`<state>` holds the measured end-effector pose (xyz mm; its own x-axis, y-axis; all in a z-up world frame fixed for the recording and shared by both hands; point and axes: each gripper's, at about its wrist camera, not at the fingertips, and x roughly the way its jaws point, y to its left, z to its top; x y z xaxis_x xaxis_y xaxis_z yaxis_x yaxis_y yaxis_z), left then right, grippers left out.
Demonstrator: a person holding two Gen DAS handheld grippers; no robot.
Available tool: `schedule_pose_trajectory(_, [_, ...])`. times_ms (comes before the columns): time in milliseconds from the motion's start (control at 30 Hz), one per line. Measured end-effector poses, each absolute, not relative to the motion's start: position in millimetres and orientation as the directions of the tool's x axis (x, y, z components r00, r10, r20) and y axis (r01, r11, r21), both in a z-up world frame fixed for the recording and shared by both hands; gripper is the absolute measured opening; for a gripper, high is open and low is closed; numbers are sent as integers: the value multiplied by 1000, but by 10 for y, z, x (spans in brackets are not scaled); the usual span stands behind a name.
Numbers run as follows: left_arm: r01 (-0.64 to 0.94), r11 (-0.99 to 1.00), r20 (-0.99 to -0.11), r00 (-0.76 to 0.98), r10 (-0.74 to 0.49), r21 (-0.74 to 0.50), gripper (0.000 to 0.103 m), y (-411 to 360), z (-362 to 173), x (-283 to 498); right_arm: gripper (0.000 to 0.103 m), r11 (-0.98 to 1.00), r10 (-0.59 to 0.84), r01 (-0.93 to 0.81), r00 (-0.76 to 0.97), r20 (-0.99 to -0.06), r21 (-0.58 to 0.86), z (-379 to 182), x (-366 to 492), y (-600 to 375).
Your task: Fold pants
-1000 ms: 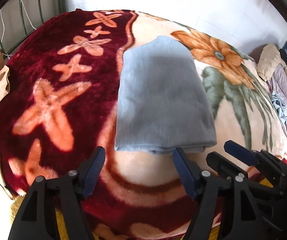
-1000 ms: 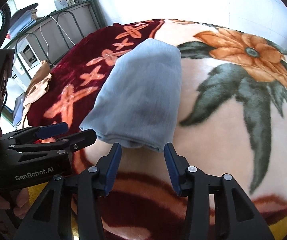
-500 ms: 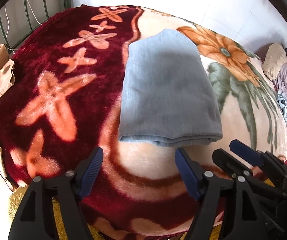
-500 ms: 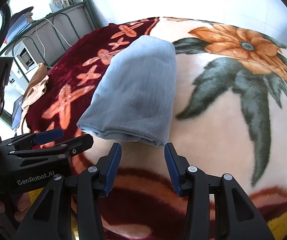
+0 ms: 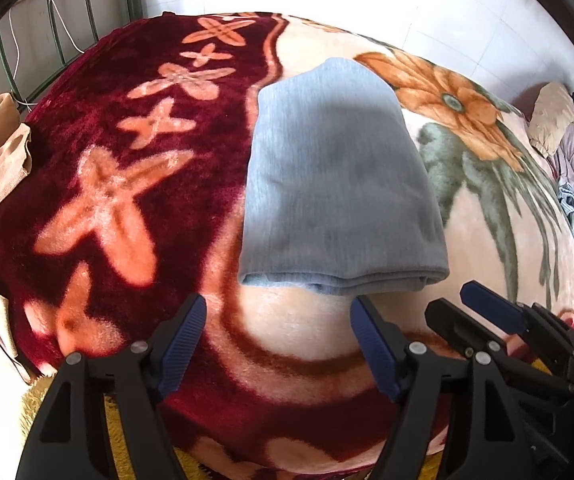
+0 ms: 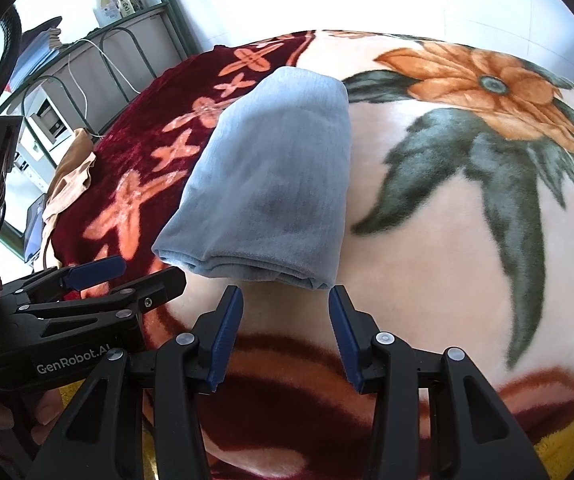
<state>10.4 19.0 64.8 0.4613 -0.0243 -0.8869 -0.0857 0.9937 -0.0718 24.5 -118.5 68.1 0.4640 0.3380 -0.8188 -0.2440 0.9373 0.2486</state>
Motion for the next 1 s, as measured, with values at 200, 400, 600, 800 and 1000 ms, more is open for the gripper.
schedule_pose_trajectory(200, [-86,994,-886,462,-27,-75,78,200,655,102,46,938,337,-239,469,-816,250,696,236,-1164])
schedule_pose_trajectory(400, [-85,993,-885,465,-28,-76,78,195,667,95,46,939,336,-239,471,-816,248,702,230,-1173])
schedule_pose_trajectory(600, [-85,994,-886,463,-27,-75,78,192,667,92,46,938,336,-242,470,-816,247,702,231,-1184])
schedule_pose_trajectory(800, [-84,994,-886,462,-24,-71,78,185,676,88,46,938,338,-243,470,-815,249,700,232,-1186])
schedule_pose_trajectory(1000, [-85,994,-887,462,-24,-71,78,184,673,88,46,939,336,-235,468,-817,252,699,227,-1183])
